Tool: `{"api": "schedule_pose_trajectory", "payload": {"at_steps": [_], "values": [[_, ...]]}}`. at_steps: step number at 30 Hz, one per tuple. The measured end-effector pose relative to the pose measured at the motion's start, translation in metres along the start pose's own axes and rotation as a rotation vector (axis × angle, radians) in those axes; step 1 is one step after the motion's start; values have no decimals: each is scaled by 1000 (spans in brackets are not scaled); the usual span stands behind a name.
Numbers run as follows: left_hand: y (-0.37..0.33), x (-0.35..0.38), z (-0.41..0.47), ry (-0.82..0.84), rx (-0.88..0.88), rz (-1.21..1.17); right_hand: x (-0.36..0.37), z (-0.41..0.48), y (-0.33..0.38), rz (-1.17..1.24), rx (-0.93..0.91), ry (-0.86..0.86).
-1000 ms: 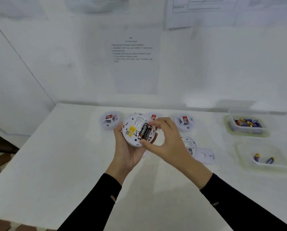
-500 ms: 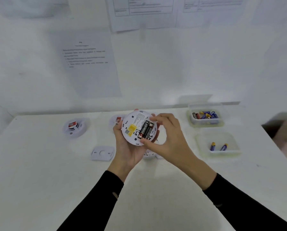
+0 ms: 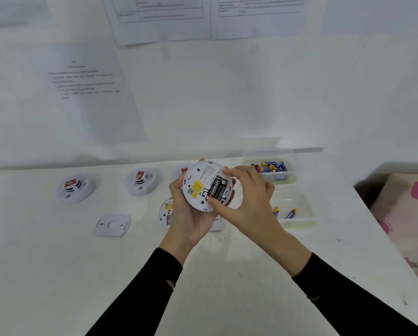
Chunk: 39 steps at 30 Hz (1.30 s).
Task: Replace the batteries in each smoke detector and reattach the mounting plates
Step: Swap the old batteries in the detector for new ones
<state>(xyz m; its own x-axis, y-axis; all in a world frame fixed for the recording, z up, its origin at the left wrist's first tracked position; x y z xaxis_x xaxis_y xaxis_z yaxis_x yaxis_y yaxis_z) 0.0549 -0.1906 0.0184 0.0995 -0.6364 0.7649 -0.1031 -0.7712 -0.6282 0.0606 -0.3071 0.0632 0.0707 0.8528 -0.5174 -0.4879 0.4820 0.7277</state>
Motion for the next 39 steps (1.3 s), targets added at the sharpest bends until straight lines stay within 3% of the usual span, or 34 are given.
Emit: {"api": "schedule_pose_trajectory", "payload": {"at_steps": [11, 19, 22, 26, 31, 33, 35, 36, 39], "values": [[44, 28, 29, -14, 22, 82, -41, 5, -39, -225, -106, -134], [70, 39, 45, -33, -68, 117, -61, 7, -62, -219, -122, -143], [75, 40, 49, -49, -117, 112, -65, 7, -67, -254, -186, -76], [83, 39, 55, -62, -174, 139, -62, 2, -68, -288, -462, 91], [88, 34, 59, -82, -190, 66, -70, 11, -78, -252, -594, 242], [88, 32, 58, -102, -191, 36, -84, 21, -79, -23, -414, 148], [87, 28, 59, -123, -186, -20, -103, 30, -98, 275, -28, -56], [86, 25, 60, -129, -183, -46, -105, 29, -115, 308, 160, -102], [83, 19, 61, -128, -183, -97, -81, 13, -161, 120, 515, 154]]}}
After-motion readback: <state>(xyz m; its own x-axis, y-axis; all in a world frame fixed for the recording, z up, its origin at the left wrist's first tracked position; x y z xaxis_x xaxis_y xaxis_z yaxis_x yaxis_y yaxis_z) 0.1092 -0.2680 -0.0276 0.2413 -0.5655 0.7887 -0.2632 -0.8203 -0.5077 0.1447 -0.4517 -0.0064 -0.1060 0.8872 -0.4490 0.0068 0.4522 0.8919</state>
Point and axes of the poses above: each hand's wrist, its own z-axis towards the middle knuckle, its own x-axis out of the palm, y = z × x, the point moved 6 cm from there along z, towards the middle knuckle, and after that the axes turned 7 degrees about z, right-handed, at the moved point
